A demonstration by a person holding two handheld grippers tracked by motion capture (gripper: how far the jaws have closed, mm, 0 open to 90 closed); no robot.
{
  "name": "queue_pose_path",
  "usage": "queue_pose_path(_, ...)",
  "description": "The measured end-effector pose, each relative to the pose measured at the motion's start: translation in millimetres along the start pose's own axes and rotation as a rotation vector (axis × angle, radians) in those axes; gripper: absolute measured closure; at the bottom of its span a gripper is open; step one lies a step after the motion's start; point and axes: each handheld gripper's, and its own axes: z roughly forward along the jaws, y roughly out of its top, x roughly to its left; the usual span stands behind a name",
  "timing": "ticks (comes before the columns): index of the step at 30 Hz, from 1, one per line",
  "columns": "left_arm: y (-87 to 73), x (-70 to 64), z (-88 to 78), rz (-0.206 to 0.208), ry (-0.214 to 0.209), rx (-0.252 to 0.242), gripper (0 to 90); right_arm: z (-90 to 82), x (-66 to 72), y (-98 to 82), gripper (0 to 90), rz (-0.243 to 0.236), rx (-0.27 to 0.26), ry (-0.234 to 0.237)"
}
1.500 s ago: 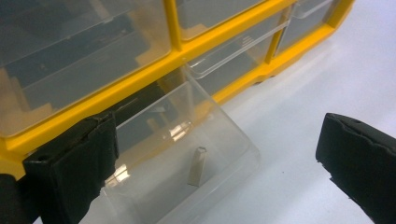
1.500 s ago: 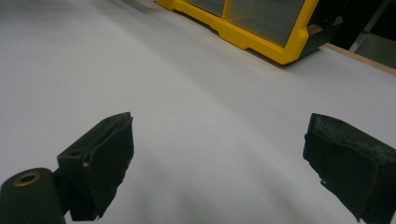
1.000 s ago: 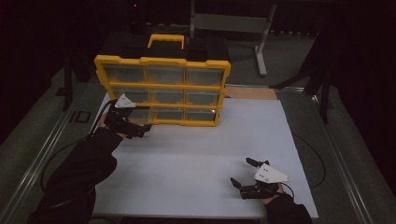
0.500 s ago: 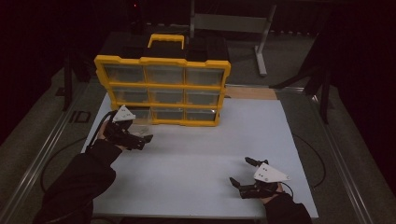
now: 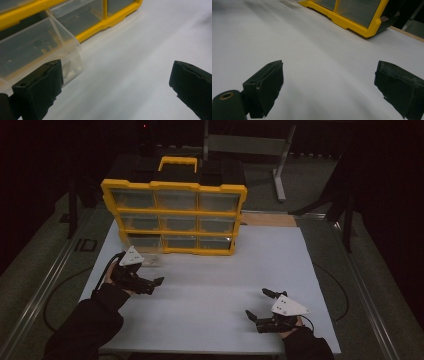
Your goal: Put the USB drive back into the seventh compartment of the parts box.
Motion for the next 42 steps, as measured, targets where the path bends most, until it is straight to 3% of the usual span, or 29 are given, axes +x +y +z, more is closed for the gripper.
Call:
queue_pose_path(20,-52.9,-17.0,5.9,-0.034,-0.018,-0.010,0.4,1.5,0.4,0.1,8.8,0.000,0.004,0.006)
queue_pose_path(24,-62.7,-19.7,6.0,-0.027,0.010,-0.020,0.3,2.1,0.8,0.1,8.8,-0.004,0.006,0.002)
queue_pose_path(35,-87.5,-19.5,0.2,-0.053,0.012,-0.051,0.4,2.2,1.0,-0.3,8.8,-0.001,0.007,0.004)
queue_pose_path(42,-97.8,-17.4,-6.1,-0.049,0.022,-0.066,0.4,2.5,0.5,-0.5,8.8,-0.010,0.010,0.005)
